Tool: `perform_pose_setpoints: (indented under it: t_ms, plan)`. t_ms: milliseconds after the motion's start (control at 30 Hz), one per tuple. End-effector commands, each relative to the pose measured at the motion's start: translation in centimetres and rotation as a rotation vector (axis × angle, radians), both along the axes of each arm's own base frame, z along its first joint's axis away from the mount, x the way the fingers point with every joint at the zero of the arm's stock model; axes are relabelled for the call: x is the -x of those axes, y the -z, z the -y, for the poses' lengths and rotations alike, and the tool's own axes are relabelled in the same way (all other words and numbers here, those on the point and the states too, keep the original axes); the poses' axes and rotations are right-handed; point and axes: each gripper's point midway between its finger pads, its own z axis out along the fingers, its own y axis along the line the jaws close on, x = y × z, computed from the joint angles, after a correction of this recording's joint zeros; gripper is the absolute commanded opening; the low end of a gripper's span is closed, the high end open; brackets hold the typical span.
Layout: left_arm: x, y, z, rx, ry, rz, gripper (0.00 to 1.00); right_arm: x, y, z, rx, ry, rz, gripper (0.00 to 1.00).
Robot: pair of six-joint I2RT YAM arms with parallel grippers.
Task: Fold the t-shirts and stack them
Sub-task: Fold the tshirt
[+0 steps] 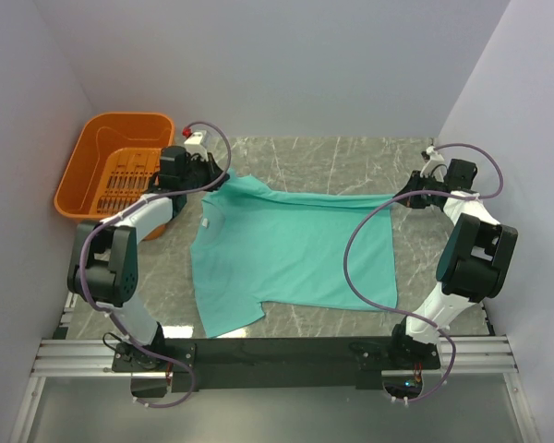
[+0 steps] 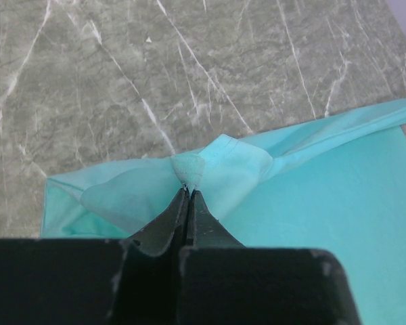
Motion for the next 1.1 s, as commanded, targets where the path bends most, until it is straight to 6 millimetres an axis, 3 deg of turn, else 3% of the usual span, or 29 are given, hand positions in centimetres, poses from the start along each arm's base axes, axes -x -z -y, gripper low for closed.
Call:
perform_pose_setpoints:
  t_ms: [0, 367, 933, 1033, 1067]
  plan:
    - [0.4, -2.6, -0.5, -0.013, -0.004, 0.076, 0.00, -0.8, -0.9, 0.7, 0.017, 0.005, 0.024, 0.00]
    - [1.9, -1.3, -0.3, -0.035, -0.004, 0.035, 0.01, -0.7, -0.3, 0.8, 0.010, 0.005, -0.008, 0.00]
    - [2.4, 0.6, 0.2, -0.062, 0.002, -0.026, 0.01, 0.6, 0.6, 0.7, 0.025, -0.013, -0.063, 0.01]
    - [2.3, 0.8, 0.2, -0.065, 0.003, -0.030, 0.01, 1.2, 1.0, 0.9, 0.048, -0.014, -0.082, 0.08]
    - [2.4, 0.8, 0.2, -0.067, 0.003, -0.032, 0.00, 1.4, 0.9, 1.0, 0.057, -0.017, -0.082, 0.16]
